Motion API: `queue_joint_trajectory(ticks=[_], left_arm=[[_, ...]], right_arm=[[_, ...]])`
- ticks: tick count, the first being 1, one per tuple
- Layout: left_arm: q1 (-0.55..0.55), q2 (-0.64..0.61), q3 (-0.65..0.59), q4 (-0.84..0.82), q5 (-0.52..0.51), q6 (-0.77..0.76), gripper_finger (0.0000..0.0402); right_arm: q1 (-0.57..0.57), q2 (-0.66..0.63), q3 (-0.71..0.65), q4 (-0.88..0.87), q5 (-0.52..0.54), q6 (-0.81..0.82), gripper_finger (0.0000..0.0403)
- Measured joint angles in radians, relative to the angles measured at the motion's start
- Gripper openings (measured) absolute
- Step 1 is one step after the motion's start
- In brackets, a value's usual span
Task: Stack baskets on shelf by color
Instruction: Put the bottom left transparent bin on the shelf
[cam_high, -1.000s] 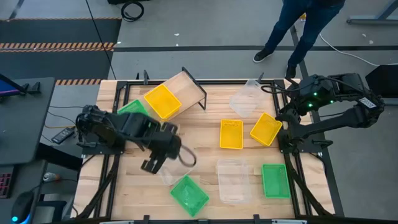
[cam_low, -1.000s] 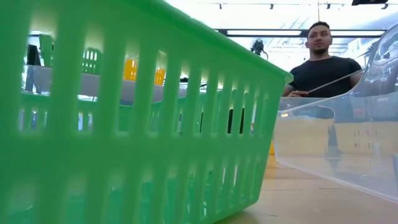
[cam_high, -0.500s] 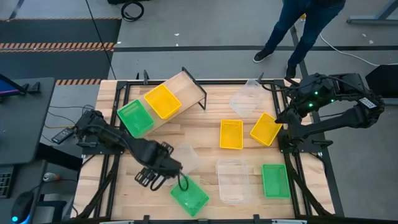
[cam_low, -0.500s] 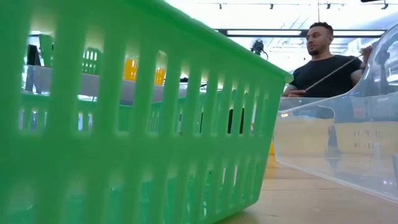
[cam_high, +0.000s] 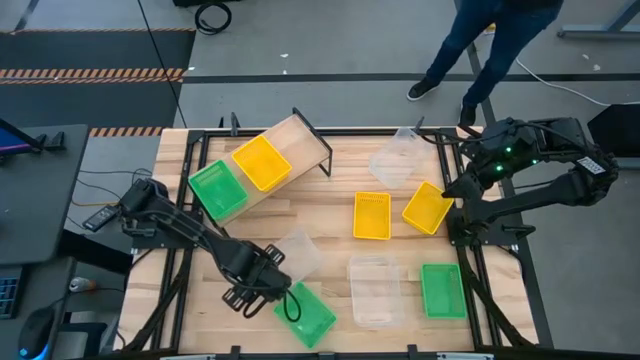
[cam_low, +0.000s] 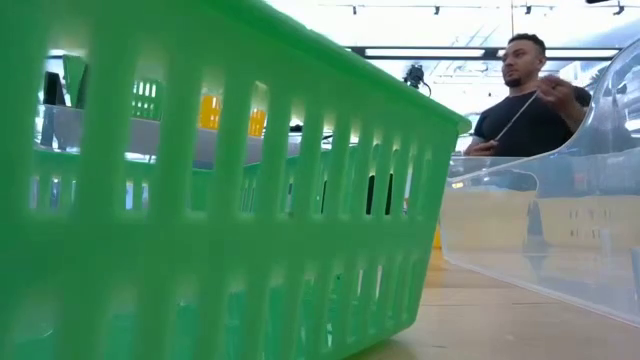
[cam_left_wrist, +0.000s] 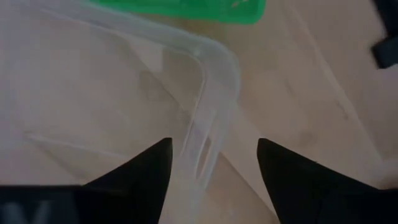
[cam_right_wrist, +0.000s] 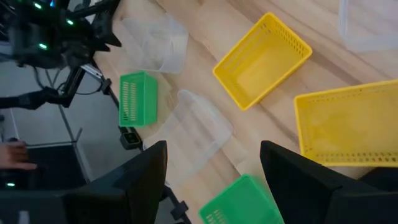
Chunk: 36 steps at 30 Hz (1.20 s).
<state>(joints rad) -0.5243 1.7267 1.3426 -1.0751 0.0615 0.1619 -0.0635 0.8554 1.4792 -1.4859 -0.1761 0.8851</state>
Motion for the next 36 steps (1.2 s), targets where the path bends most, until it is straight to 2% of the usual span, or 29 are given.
queue_joint_trajectory(ticks=[3,9,12,16,23,28,36], left_arm=[[0.0,0.0,-0.074,0.058,0.028,0.008,0.0235],[0.014,0.0,-0.185,0.167,-0.003,0.041,0.0224],[0.031,0.0,-0.214,0.2,-0.006,0.041,0.0205],[0.043,0.0,-0.218,0.22,-0.004,0.044,0.0151],[0.08,0.0,-0.214,0.273,-0.013,0.074,0.0019],[0.127,0.001,-0.132,0.24,-0.095,0.081,0.0012],[0.226,0.001,0.152,0.185,-0.217,0.139,0.0006]], right_arm=[[0.0,0.0,0.0,0.0,0.0,0.033,0.0264],[0.0,0.005,0.0,0.0,0.03,0.048,0.0264],[0.0,0.011,0.0,0.001,0.05,0.058,0.0264],[0.0,0.023,0.0,0.0,0.063,0.068,0.0264],[0.0,0.05,0.0,0.004,0.071,0.076,0.0264],[0.0,0.061,0.0,0.004,0.044,0.024,0.0264],[0.0,0.056,0.0,0.004,0.01,-0.052,0.0264]])
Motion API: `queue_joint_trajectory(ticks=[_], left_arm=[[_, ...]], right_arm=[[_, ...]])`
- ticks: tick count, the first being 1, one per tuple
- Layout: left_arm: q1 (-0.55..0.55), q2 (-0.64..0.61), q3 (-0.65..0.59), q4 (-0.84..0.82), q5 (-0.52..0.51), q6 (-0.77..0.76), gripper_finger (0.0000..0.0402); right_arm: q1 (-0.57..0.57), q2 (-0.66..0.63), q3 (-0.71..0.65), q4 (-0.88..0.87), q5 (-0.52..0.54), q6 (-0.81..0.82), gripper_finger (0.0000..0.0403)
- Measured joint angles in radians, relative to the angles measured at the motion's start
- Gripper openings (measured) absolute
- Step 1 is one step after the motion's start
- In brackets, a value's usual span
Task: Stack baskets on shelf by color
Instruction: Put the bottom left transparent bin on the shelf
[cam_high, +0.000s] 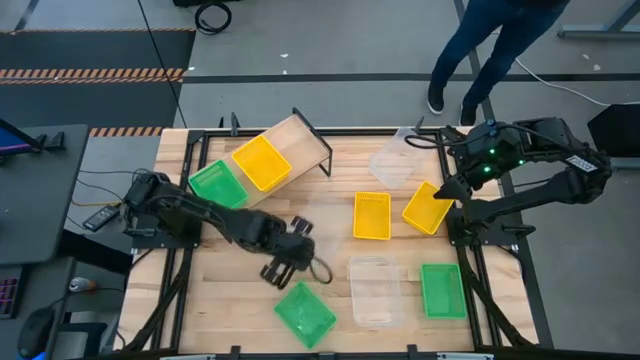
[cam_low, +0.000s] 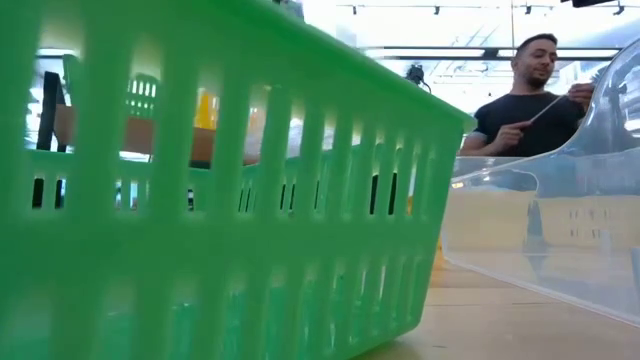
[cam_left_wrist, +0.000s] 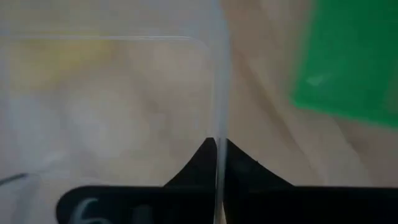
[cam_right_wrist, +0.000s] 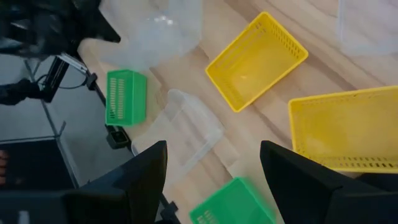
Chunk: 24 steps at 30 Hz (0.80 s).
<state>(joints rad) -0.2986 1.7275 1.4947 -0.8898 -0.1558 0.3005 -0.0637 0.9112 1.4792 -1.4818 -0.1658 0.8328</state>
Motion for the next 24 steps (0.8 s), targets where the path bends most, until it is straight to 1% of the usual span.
queue_joint_trajectory(ticks=[6,11,13,16,19,24], left_arm=[[0.079,0.0,0.201,0.002,-0.082,-0.002,0.0006],[0.149,0.0,0.322,0.014,-0.233,-0.054,0.0006],[0.184,-0.001,0.35,0.027,-0.287,-0.092,0.0006],[0.24,-0.001,0.373,0.06,-0.334,-0.181,0.0006],[0.293,-0.002,0.373,0.082,-0.353,-0.276,0.0006],[0.368,0.004,0.373,0.074,-0.358,-0.345,0.0006]], right_arm=[[0.0,0.0,0.0,0.0,0.0,-0.06,0.0264],[0.0,-0.001,0.0,-0.001,0.019,-0.093,0.0264],[0.0,-0.001,0.0,-0.001,0.027,-0.1,0.0264],[0.0,-0.001,0.0,0.0,0.038,-0.104,0.0264],[0.0,-0.001,0.0,0.0,0.042,-0.112,0.0264],[0.0,-0.001,0.0,0.0,0.042,-0.106,0.0264]])
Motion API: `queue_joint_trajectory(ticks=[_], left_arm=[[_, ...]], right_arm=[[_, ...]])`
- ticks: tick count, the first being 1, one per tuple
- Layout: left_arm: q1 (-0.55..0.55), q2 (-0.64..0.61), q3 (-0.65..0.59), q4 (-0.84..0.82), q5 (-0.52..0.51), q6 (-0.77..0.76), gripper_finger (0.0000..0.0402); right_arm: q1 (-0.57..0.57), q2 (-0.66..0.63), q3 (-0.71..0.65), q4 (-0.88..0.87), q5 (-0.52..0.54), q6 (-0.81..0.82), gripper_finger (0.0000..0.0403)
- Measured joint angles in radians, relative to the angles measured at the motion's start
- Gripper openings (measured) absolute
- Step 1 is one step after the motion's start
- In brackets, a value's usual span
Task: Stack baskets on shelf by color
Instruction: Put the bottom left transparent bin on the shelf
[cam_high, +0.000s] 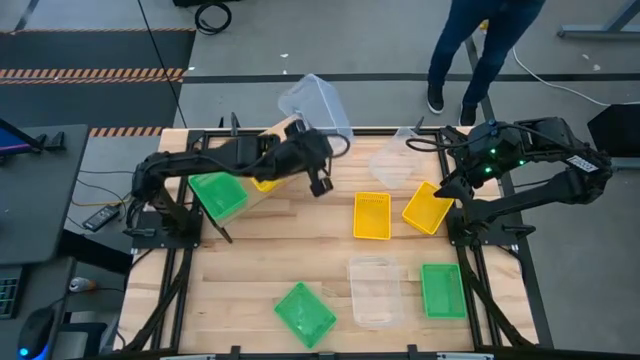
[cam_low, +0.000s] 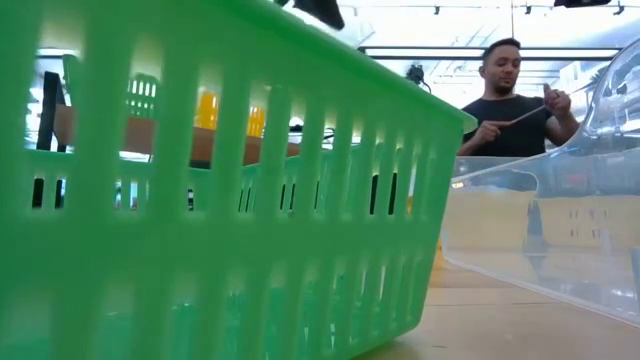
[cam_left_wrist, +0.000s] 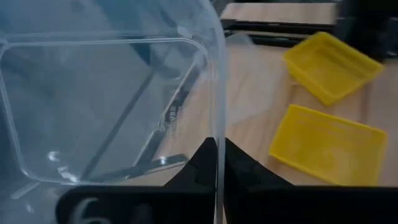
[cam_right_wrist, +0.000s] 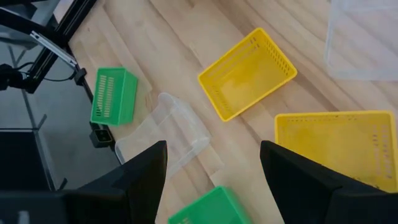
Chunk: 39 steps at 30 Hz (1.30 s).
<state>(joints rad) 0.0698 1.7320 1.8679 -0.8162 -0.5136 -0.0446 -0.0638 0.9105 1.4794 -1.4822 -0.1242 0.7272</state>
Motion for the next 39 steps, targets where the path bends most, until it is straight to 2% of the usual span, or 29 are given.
queue_joint_trajectory(ticks=[6,8,12,25,29,39], left_arm=[[0.079,0.013,0.001,-0.127,0.003,-0.08,0.0006],[0.105,0.022,-0.002,-0.209,0.037,-0.105,0.0007],[0.137,0.04,-0.002,-0.27,0.107,-0.128,0.0007],[0.143,0.066,-0.001,-0.251,0.118,-0.215,0.0007],[0.147,0.07,-0.001,-0.248,0.162,-0.215,0.0008],[0.147,0.069,-0.001,-0.261,0.17,-0.26,0.0044]], right_arm=[[0.0,0.001,0.0,0.0,0.0,0.013,0.0264],[0.0,0.001,0.0,0.0,0.0,0.014,0.0264],[0.0,0.001,0.0,0.0,0.005,0.028,0.0264],[0.0,0.001,0.0,0.005,0.029,0.04,0.0264],[0.0,0.001,0.0,0.005,0.029,0.04,0.0264],[0.0,0.001,0.0,0.005,0.029,0.04,0.0264]])
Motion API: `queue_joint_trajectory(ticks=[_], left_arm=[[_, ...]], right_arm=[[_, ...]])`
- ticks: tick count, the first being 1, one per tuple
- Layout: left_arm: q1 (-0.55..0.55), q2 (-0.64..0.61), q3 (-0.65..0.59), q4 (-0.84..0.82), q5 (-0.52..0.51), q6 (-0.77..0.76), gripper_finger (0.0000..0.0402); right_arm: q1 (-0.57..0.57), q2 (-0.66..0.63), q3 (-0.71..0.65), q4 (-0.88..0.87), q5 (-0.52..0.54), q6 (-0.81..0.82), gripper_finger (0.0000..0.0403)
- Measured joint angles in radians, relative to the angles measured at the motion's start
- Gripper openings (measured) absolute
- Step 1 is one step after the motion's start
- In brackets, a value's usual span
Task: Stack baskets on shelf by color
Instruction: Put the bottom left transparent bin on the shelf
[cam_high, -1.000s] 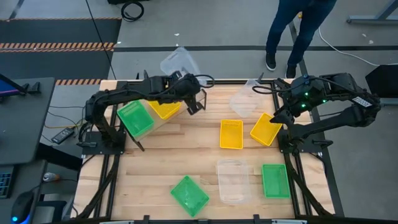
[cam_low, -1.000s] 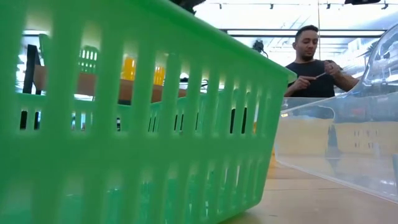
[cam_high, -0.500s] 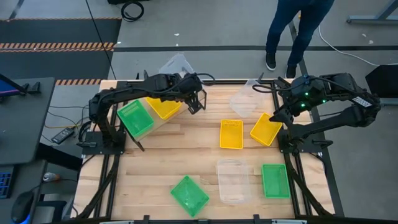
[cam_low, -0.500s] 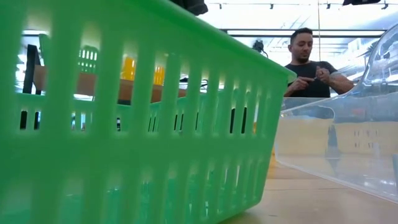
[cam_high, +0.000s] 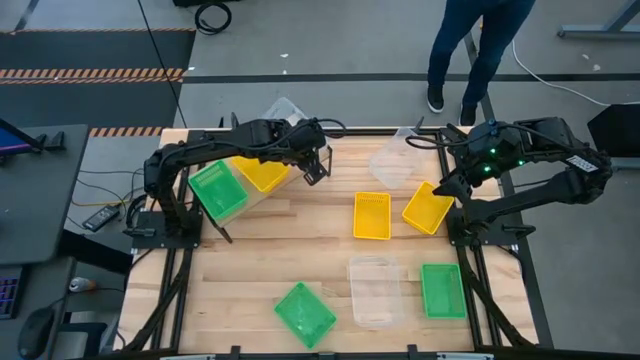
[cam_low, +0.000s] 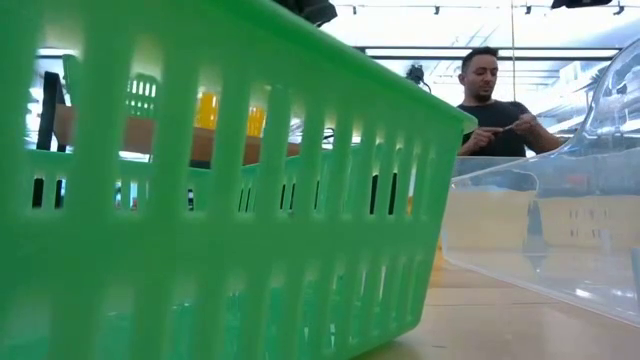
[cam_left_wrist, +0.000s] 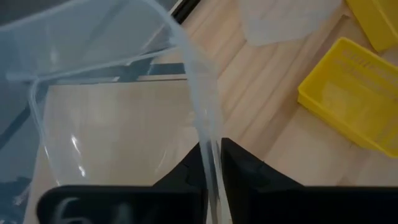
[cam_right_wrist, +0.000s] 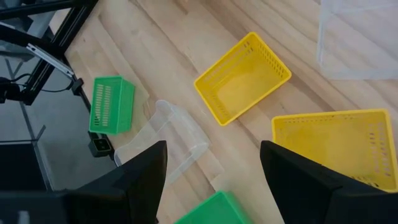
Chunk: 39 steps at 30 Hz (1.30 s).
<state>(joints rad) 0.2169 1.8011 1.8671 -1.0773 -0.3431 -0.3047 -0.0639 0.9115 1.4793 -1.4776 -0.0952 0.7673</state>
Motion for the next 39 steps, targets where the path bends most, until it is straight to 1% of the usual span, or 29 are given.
queue_joint_trajectory(ticks=[4,10,15,20,29,31,34,39], left_arm=[[0.0,0.0,0.0,-0.006,0.0,-0.024,0.0043],[0.0,0.0,0.0,-0.04,0.0,-0.017,0.0044],[0.0,0.0,0.0,-0.056,0.001,-0.003,0.0059],[-0.001,0.0,0.0,-0.078,0.037,0.028,0.0076],[-0.001,-0.001,0.002,-0.074,0.03,0.055,0.0104],[-0.006,-0.001,0.025,-0.079,0.032,0.062,0.0105],[-0.021,-0.002,0.096,-0.076,0.041,0.065,0.0104],[-0.069,-0.002,0.227,-0.105,0.11,0.001,0.0104]], right_arm=[[0.0,0.0,0.0,0.0,0.0,-0.001,0.0264],[0.0,0.0,0.0,0.0,0.0,-0.003,0.0264],[0.0,0.0,0.0,0.0,0.0,-0.008,0.0264],[0.0,0.0,0.0,0.0,0.0,-0.009,0.0264],[0.0,0.0,0.0,0.0,0.0,-0.011,0.0264],[0.0,0.0,0.0,0.0,0.0,-0.011,0.0264],[0.0,0.0,0.0,0.0,-0.001,-0.011,0.0264],[0.0,0.0,0.0,0.0,0.0,-0.008,0.0264]])
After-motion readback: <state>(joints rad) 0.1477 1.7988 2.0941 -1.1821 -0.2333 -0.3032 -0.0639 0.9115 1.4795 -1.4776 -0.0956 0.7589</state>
